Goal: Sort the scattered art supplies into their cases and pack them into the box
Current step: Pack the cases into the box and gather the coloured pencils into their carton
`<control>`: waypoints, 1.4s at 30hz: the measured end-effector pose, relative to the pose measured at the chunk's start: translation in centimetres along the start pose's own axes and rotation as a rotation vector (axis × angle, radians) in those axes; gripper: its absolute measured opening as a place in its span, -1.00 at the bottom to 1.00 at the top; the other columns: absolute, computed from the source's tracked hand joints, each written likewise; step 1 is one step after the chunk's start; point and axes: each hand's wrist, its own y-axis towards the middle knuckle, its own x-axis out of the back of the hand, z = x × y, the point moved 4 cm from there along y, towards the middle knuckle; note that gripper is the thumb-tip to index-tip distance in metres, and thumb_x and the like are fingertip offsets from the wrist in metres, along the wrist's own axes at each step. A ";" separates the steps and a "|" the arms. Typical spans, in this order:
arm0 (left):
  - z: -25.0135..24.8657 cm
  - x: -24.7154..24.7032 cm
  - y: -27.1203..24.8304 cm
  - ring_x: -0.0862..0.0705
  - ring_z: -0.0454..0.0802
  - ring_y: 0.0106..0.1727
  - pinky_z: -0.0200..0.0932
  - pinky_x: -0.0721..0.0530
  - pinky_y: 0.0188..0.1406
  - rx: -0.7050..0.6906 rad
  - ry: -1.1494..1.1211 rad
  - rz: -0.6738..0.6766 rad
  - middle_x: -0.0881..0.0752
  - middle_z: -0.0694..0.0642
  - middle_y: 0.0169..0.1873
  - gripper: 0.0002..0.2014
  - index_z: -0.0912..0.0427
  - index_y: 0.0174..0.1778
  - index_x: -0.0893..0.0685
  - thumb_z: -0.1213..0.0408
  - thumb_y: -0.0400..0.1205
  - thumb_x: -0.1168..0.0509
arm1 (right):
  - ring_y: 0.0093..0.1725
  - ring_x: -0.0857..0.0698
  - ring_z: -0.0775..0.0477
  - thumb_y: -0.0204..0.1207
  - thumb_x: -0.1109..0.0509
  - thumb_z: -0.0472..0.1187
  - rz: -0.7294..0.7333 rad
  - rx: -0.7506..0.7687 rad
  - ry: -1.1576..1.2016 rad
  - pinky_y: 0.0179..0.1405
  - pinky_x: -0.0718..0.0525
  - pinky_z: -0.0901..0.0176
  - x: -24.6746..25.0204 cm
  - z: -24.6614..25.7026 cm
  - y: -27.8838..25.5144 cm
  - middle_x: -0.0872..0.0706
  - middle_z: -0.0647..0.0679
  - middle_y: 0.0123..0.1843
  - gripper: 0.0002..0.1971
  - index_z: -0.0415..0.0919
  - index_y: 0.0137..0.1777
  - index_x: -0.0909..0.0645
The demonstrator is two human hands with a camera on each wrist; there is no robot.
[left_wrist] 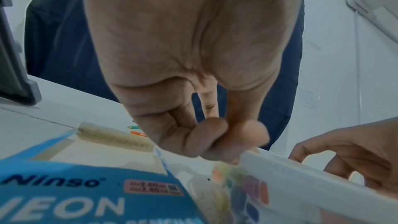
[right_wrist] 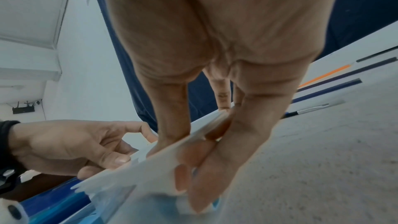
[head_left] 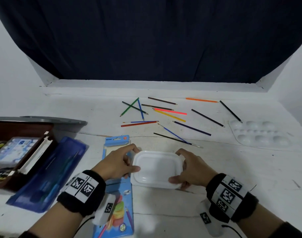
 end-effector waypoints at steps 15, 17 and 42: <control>0.0 -0.3 0.0 -0.67 -0.18 -0.47 -0.38 -0.60 -0.38 0.022 -0.035 0.012 -0.73 0.02 -0.43 -0.65 -0.18 0.19 -0.50 0.20 0.61 -0.48 | -0.41 -0.82 -0.20 0.23 -0.70 -0.32 -0.041 -0.030 -0.034 -0.39 -0.83 -0.06 -0.8 0.0 -1.1 -0.67 -0.23 0.02 -0.21 -0.04 0.44 -0.42; 0.0 -0.3 0.1 -0.66 -0.16 -0.48 -0.33 -0.63 -0.38 0.035 -0.073 0.012 -0.71 -0.01 -0.45 -0.63 -0.14 0.20 -0.50 0.23 0.59 -0.49 | -0.38 -0.81 -0.22 0.22 -0.69 -0.29 -0.025 -0.055 -0.108 -0.35 -0.83 -0.16 -0.7 0.5 -0.7 -0.67 -0.19 -0.02 -0.29 -0.04 0.32 -0.40; 0.5 4.9 -6.9 -0.80 -0.06 -0.35 -0.22 -0.71 -0.21 -0.260 -0.077 -0.334 -0.75 -0.02 -0.07 -0.67 -0.14 0.39 -0.60 0.08 0.69 -0.37 | 0.27 -0.36 -0.07 -0.25 -0.39 0.43 -0.121 0.256 -0.618 0.23 -0.52 0.00 -4.9 9.2 -1.2 -0.34 0.09 0.22 0.22 0.10 0.53 -0.14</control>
